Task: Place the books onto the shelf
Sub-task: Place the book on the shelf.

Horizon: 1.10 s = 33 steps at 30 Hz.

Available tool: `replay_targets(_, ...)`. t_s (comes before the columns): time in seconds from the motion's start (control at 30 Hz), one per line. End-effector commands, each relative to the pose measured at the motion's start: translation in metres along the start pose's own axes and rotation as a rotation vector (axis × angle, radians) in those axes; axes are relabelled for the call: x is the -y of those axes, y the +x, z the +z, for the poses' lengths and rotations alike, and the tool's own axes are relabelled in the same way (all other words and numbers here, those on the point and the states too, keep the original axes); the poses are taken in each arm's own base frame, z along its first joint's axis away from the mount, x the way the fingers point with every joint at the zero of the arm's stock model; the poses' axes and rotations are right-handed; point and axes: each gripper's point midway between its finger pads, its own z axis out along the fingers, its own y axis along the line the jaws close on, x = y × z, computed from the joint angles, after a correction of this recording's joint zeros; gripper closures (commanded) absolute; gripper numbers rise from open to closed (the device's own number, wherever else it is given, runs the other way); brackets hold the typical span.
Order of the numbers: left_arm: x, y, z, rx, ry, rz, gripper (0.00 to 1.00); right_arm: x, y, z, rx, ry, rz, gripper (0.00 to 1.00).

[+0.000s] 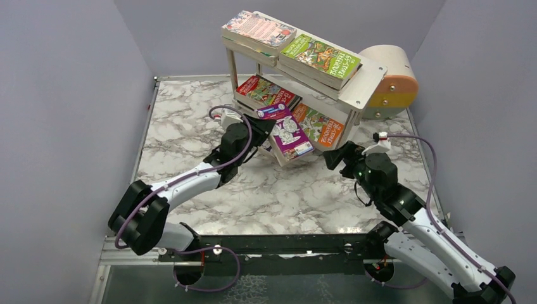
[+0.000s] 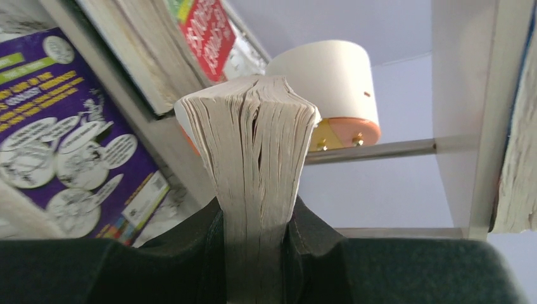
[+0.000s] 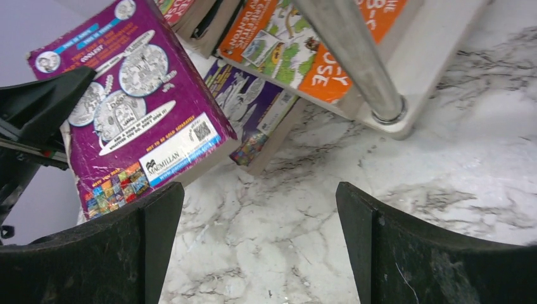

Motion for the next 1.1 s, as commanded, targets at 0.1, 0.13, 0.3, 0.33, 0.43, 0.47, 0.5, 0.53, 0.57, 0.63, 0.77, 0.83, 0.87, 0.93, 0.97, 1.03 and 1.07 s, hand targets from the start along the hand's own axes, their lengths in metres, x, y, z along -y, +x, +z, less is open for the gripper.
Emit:
replay_targets(0.1, 0.075, -0.017, 0.015, 0.289, 0.163, -0.197, 1.0, 0.03, -0.023, -0.018, 0.1, 0.141, -0.025, 0.11)
replay_targets(0.13, 0.073, -0.011, 0.022, 0.293, 0.157, -0.214, 1.0, 0.031, -0.026, -0.02, 0.108, 0.145, -0.029, 0.11)
replay_targets(0.3, 0.08, 0.002, 0.046, 0.337, 0.161, -0.266, 1.0, 0.034, -0.038, -0.031, 0.151, 0.162, -0.043, 0.11)
replay_targets(0.33, 0.08, 0.002, 0.051, 0.354, 0.155, -0.274, 1.0, 0.034, -0.041, -0.034, 0.159, 0.163, -0.04, 0.11)
replay_targets(0.43, 0.086, 0.002, 0.06, 0.383, 0.16, -0.305, 1.0, 0.036, -0.049, -0.042, 0.182, 0.167, -0.037, 0.11)
replay_targets(0.47, 0.083, 0.006, 0.066, 0.39, 0.151, -0.298, 1.0, 0.037, -0.051, -0.045, 0.19, 0.171, -0.031, 0.11)
replay_targets(0.5, 0.083, 0.008, 0.07, 0.394, 0.148, -0.302, 1.0, 0.038, -0.053, -0.048, 0.197, 0.174, -0.03, 0.11)
replay_targets(0.53, 0.085, 0.009, 0.073, 0.397, 0.151, -0.313, 1.0, 0.038, -0.055, -0.051, 0.203, 0.176, -0.03, 0.11)
replay_targets(0.57, 0.086, 0.01, 0.076, 0.4, 0.153, -0.32, 1.0, 0.039, -0.057, -0.053, 0.208, 0.177, -0.032, 0.11)
replay_targets(0.63, 0.089, 0.014, 0.083, 0.399, 0.158, -0.333, 1.0, 0.04, -0.059, -0.058, 0.218, 0.175, -0.033, 0.11)
replay_targets(0.77, 0.09, 0.026, 0.094, 0.388, 0.159, -0.358, 1.0, 0.04, -0.064, -0.065, 0.235, 0.168, -0.035, 0.11)
replay_targets(0.83, 0.087, 0.032, 0.098, 0.389, 0.153, -0.369, 1.0, 0.04, -0.066, -0.067, 0.239, 0.168, -0.038, 0.11)
replay_targets(0.87, 0.085, 0.035, 0.099, 0.388, 0.15, -0.374, 1.0, 0.04, -0.066, -0.067, 0.239, 0.169, -0.04, 0.11)
replay_targets(0.93, 0.082, 0.039, 0.101, 0.389, 0.145, -0.382, 1.0, 0.039, -0.067, -0.068, 0.236, 0.169, -0.042, 0.11)
replay_targets(0.97, 0.081, 0.041, 0.102, 0.389, 0.141, -0.382, 1.0, 0.04, -0.066, -0.068, 0.234, 0.172, -0.041, 0.11)
replay_targets(1.03, 0.077, 0.045, 0.104, 0.391, 0.133, -0.388, 1.0, 0.04, -0.066, -0.068, 0.231, 0.172, -0.045, 0.11)
replay_targets(1.07, 0.074, 0.047, 0.105, 0.391, 0.13, -0.393, 1.0, 0.04, -0.066, -0.068, 0.231, 0.171, -0.043, 0.11)
